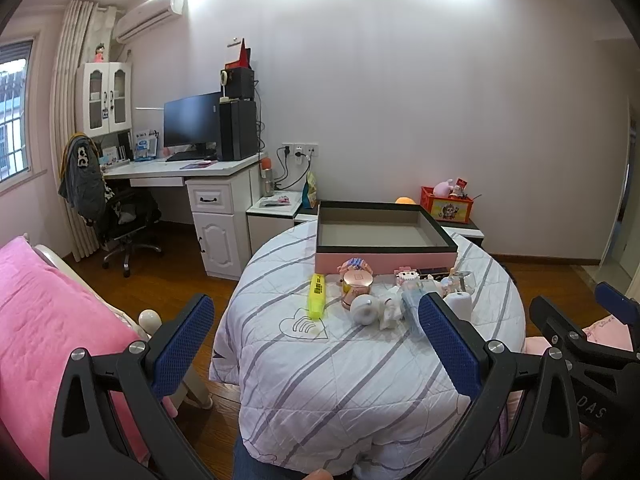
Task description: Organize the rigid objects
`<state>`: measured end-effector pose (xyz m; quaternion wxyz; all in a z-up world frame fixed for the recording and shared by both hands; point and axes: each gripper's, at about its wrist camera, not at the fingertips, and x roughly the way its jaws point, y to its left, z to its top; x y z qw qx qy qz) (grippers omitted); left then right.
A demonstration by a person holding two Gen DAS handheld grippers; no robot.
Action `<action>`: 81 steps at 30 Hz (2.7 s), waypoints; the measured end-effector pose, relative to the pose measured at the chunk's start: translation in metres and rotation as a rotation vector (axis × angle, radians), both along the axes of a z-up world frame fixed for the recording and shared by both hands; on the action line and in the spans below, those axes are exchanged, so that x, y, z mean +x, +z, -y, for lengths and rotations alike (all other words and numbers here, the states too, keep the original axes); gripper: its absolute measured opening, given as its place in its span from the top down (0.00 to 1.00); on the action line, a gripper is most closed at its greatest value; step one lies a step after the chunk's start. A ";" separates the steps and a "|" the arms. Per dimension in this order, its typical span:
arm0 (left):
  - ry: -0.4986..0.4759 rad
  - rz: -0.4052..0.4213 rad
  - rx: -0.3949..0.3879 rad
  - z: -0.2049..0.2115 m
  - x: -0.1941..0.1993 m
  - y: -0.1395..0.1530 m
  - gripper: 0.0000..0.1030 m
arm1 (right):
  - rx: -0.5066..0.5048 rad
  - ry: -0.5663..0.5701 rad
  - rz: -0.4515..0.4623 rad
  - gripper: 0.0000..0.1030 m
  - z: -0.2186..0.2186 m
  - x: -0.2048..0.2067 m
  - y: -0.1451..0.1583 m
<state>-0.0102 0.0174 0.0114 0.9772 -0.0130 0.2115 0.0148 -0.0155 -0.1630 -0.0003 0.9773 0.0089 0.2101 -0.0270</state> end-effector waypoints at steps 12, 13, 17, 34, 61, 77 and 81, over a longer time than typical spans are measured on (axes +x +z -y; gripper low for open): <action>0.007 0.014 -0.002 -0.001 -0.003 0.001 0.00 | 0.002 -0.001 0.017 0.00 -0.001 -0.002 0.001; 0.007 0.014 -0.003 -0.001 -0.003 0.001 0.00 | 0.001 -0.001 0.017 0.00 -0.001 -0.002 0.001; 0.007 0.016 -0.002 -0.001 -0.003 0.001 0.00 | 0.002 -0.001 0.016 0.00 -0.001 -0.002 0.000; 0.003 0.002 -0.008 -0.006 0.000 -0.002 0.00 | 0.007 0.005 0.007 0.00 -0.001 0.005 -0.001; 0.024 -0.302 0.031 -0.012 0.155 -0.098 0.00 | 0.054 0.005 -0.288 0.01 0.039 0.132 -0.076; 0.020 -0.464 0.057 -0.023 0.241 -0.156 0.00 | 0.119 0.048 -0.444 0.22 0.052 0.196 -0.117; 0.001 -0.479 0.046 -0.025 0.253 -0.161 0.00 | 0.122 0.053 -0.466 0.24 0.050 0.200 -0.119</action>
